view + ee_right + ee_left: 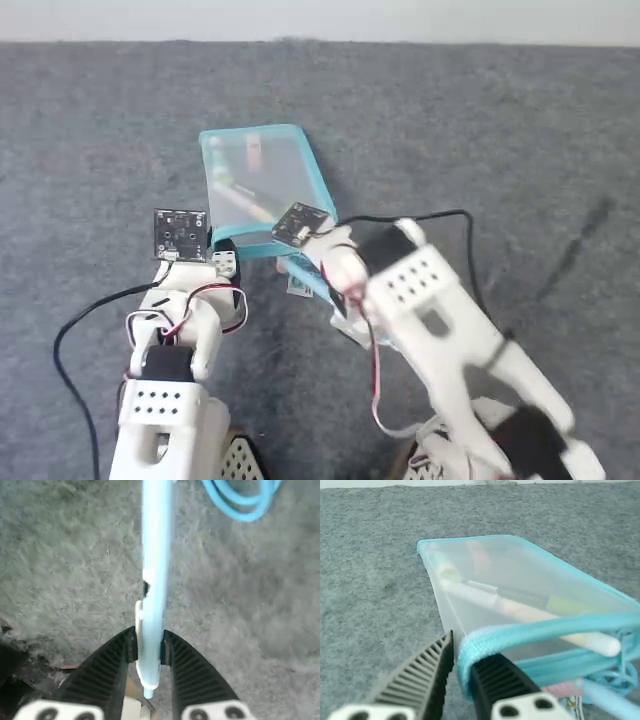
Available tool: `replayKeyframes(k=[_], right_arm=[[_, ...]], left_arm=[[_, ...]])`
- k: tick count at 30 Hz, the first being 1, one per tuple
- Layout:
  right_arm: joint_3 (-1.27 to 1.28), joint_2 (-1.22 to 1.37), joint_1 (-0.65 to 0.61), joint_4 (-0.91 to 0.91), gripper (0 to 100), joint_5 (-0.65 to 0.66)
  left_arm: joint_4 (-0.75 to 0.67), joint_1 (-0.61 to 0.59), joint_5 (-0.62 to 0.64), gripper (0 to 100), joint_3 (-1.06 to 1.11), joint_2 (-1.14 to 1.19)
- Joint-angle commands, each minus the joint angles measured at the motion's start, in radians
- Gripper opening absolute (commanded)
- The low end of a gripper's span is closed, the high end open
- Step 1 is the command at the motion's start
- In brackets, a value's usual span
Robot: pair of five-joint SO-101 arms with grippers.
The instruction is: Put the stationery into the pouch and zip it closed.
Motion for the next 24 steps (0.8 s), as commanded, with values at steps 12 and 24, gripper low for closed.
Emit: replayKeyframes(k=[12, 24], right_arm=[[-0.210, 0.027, 0.015, 0.124, 0.6, -0.025], [-0.120, -0.139, 0.015, 0.071, 0.6, -0.008]], left_arm=[[-0.032, 0.014, -0.005, 1, -0.019, -0.003], [-0.032, 0.014, -0.005, 1, -0.019, 0.002]])
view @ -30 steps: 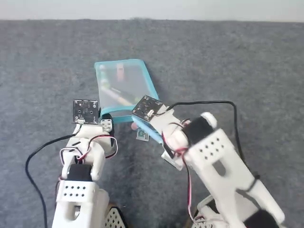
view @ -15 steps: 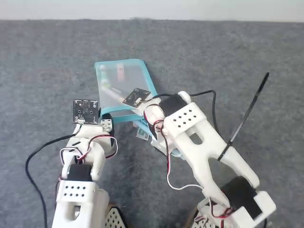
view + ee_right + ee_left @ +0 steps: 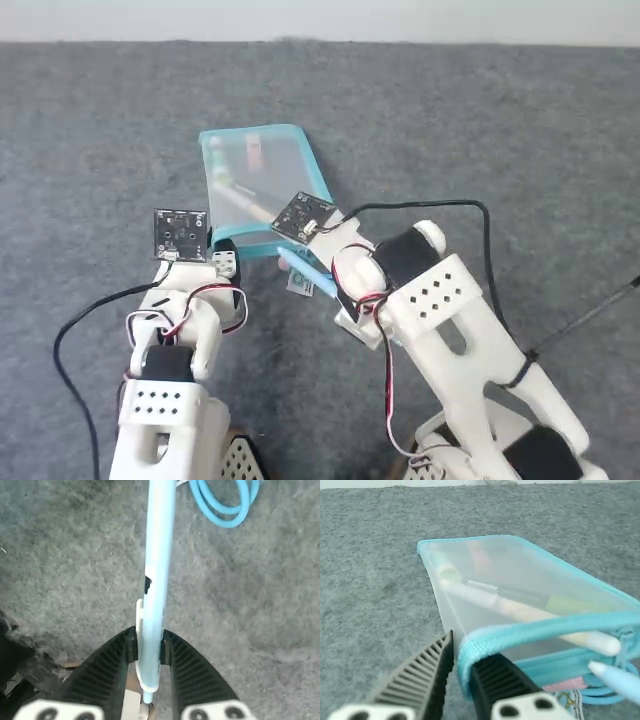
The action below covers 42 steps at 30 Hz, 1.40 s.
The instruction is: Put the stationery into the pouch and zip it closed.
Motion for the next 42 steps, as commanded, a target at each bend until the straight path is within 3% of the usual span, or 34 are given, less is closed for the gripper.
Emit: replayKeyframes(k=[1, 14, 28, 34, 42], right_arm=[[-0.074, 0.010, 0.012, -0.018, 0.6, -0.014], [-0.459, 0.456, 0.012, -0.010, 0.6, -0.031], [-1.162, 0.880, -0.012, 0.028, 3.5, -0.167], [-1.310, 0.920, -0.005, 0.088, 24.2, -0.172], [-1.398, 0.762, -0.008, 0.134, 23.2, -0.166]], left_arm=[[-0.032, 0.014, -0.005, 1, -0.019, 0.002], [-0.032, 0.014, -0.005, 1, -0.018, 0.002], [-0.005, 0.044, -0.006, 1, -0.018, -0.005], [-0.005, 0.046, -0.006, 1, -0.018, -0.005], [-0.005, 0.041, -0.006, 1, -0.018, -0.005]])
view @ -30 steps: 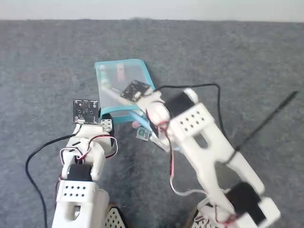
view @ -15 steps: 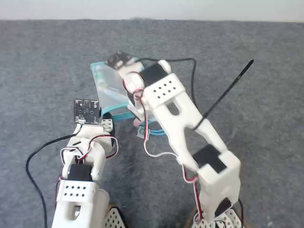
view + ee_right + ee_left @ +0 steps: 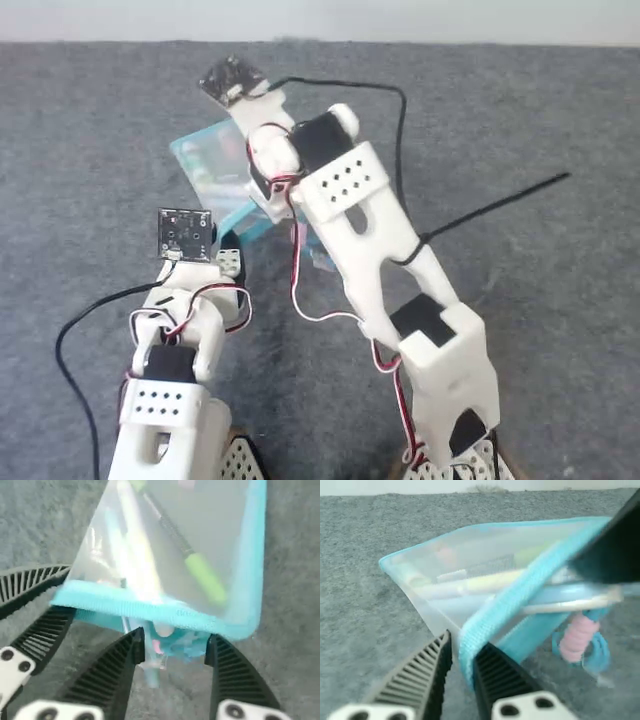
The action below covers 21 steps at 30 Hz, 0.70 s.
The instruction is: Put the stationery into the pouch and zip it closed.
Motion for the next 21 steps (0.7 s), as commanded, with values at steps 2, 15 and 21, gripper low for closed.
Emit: replayKeyframes(k=[2, 15, 21], right_arm=[[-0.023, -0.209, 0.008, 0.033, 23.2, 0.002], [0.672, -0.585, 0.163, -0.191, 23.2, 0.087], [1.349, -0.908, 0.174, -0.671, 23.2, 0.137]], left_arm=[[0.005, 0.006, -0.015, 1, -0.015, -0.005], [0.198, -0.072, -0.072, 1, -0.199, -0.008], [0.362, -0.133, -0.077, 1, -0.363, -0.006]])
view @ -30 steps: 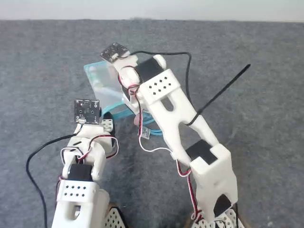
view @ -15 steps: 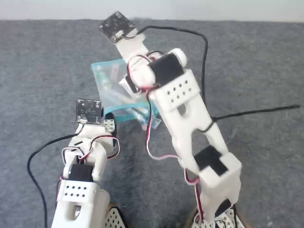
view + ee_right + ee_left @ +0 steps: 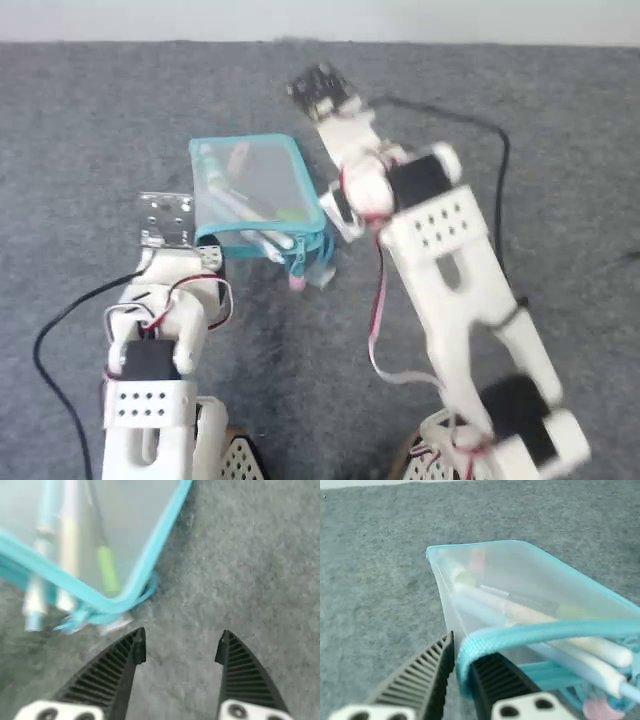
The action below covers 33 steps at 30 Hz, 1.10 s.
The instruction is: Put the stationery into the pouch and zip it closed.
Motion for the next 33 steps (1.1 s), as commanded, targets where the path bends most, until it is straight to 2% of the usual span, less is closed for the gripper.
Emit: replayKeyframes(k=[1, 4, 7, 11, 15, 17, 22, 27, 30, 33], right_arm=[[0.528, -0.286, 0.007, -0.392, 23.2, 0.077], [0.769, -0.409, -0.025, -0.576, 23.2, 0.140], [0.861, -0.490, -0.053, -0.613, 23.1, 0.196], [0.868, -0.535, -0.042, -0.564, 23.1, 0.149], [0.913, -0.545, -0.045, -0.572, 23.1, 0.129], [0.927, -0.547, -0.045, -0.573, 23.2, 0.127], [0.959, -0.547, -0.053, -0.642, 23.4, 0.127], [0.971, -0.545, -0.099, -0.727, 23.2, 0.133], [0.976, -0.535, -0.101, -0.808, 23.2, 0.138], [1.011, -0.535, -0.113, -0.885, 23.2, 0.198]], left_arm=[[0.097, -0.037, -0.025, 1, -0.176, -0.006], [0.173, -0.037, -0.061, 1, -0.237, -0.005], [0.175, -0.040, -0.063, 1, -0.240, 0.005], [0.107, -0.015, -0.055, 1, -0.194, 0.061], [0.253, -0.003, -0.003, 1, -0.361, 0.110], [0.276, -0.015, -0.003, 1, -0.387, 0.097], [0.068, 0.008, -0.008, 1, -0.176, 0.104], [0.215, 0.071, -0.008, 1, -0.271, 0.104], [0.199, 0.080, -0.008, 1, -0.263, 0.104], [0.199, 0.080, -0.009, 1, -0.263, 0.104]])
